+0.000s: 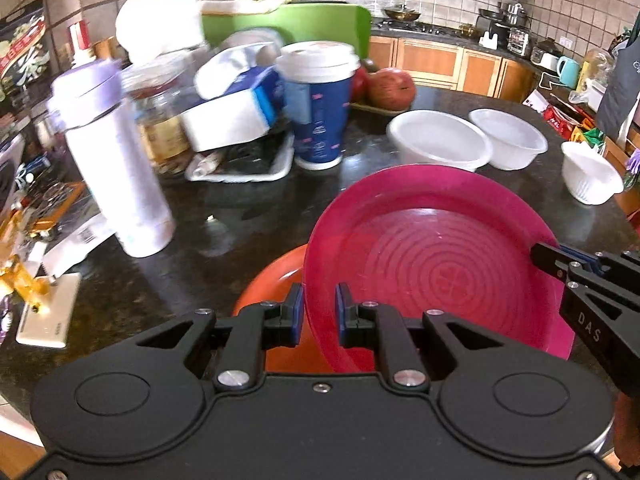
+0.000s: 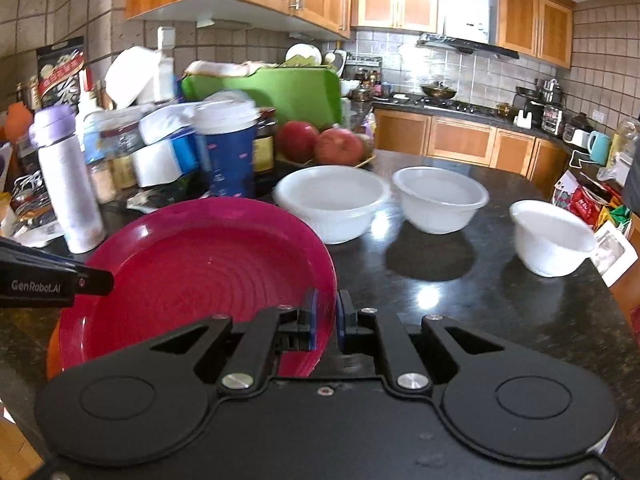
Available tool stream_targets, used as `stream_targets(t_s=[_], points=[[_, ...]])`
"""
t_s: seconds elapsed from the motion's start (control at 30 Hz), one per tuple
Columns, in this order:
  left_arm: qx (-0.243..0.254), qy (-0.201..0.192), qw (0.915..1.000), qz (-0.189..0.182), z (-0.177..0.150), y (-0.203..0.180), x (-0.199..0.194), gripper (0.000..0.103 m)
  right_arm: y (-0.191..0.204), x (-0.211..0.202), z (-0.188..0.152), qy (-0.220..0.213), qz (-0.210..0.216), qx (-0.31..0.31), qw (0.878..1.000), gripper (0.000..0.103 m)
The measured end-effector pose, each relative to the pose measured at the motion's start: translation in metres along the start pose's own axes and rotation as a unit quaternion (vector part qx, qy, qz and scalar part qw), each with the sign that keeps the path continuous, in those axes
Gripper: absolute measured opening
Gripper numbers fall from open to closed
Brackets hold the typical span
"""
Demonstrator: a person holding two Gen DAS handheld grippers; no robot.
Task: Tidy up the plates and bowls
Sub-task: 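Lift the magenta plate with the left gripper and carry it over the orange plate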
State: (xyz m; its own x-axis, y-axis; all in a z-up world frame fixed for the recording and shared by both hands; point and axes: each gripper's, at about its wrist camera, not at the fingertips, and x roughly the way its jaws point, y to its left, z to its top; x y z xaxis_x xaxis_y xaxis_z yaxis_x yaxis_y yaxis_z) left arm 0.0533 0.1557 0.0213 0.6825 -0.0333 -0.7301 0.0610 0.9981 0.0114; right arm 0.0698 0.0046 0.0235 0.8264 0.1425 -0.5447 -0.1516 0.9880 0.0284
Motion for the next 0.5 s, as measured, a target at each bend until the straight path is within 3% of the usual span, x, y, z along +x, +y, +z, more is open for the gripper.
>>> stream_targets(t_s=[0.23,0.5], points=[[0.014,0.011,0.9998,-0.011,-0.009,0.032,0.003,0.021,0.041,0.004,-0.008,0.014,-0.011,0.005,1.000,0.012],[0.036,0.022,0.9982,-0.042,-0.016,0.053,0.014,0.021,0.058,0.004,-0.017,0.029,-0.040,0.024,0.998,0.012]])
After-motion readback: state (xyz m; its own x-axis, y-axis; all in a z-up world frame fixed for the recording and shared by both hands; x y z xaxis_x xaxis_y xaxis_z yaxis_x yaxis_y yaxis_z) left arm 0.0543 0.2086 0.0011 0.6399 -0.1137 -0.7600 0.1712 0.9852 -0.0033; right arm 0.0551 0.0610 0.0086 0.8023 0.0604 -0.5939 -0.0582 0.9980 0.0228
